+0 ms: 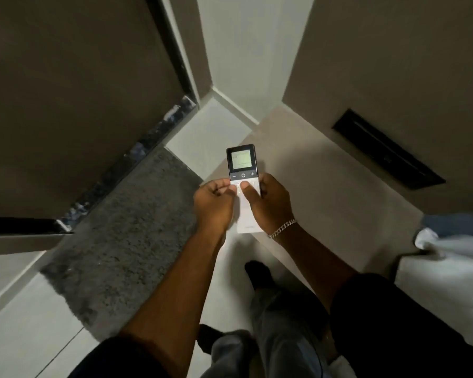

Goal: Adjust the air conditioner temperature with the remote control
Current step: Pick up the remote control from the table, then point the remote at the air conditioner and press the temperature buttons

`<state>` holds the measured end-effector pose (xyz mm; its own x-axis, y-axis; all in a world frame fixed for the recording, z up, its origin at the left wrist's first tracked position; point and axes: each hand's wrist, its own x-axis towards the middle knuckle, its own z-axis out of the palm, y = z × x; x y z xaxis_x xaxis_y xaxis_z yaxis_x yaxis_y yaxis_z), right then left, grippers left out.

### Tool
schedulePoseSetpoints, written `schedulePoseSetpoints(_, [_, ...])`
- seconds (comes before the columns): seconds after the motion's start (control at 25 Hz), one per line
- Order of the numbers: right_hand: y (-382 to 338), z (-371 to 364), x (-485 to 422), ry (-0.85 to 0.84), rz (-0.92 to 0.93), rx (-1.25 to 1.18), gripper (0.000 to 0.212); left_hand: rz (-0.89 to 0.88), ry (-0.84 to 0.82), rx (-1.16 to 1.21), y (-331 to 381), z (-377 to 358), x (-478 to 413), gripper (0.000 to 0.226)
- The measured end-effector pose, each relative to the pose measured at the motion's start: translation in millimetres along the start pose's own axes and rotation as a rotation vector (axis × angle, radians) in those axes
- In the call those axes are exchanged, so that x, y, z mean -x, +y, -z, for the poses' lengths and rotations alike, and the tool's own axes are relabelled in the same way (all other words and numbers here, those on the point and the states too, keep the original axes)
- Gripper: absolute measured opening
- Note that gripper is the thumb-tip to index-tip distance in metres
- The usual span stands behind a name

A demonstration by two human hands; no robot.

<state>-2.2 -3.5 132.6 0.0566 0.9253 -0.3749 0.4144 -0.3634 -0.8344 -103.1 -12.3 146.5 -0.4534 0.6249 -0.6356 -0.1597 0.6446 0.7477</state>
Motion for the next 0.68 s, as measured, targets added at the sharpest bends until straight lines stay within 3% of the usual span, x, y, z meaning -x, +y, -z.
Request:
schedulePoseSetpoints(0.2, [-152,-23,52,-0.257,0.158,-0.2,0.023,-0.256,0.103,0.091,102,118,61,0.022])
schedulePoseSetpoints(0.36, [-287,-37,106,-0.455,0.332,-0.275,0.016,-0.444,0.244,0.187,190,216,127,0.023])
schedulePoseSetpoints(0.56, [-444,-35,175,-0.602,0.619,-0.3,0.02,-0.71,0.38,0.243,296,313,214,0.023])
schedulePoseSetpoints(0.68, [-529,-15,230,-0.671,0.814,-0.34,0.007,-0.905,0.439,0.246,355,360,292,0.023])
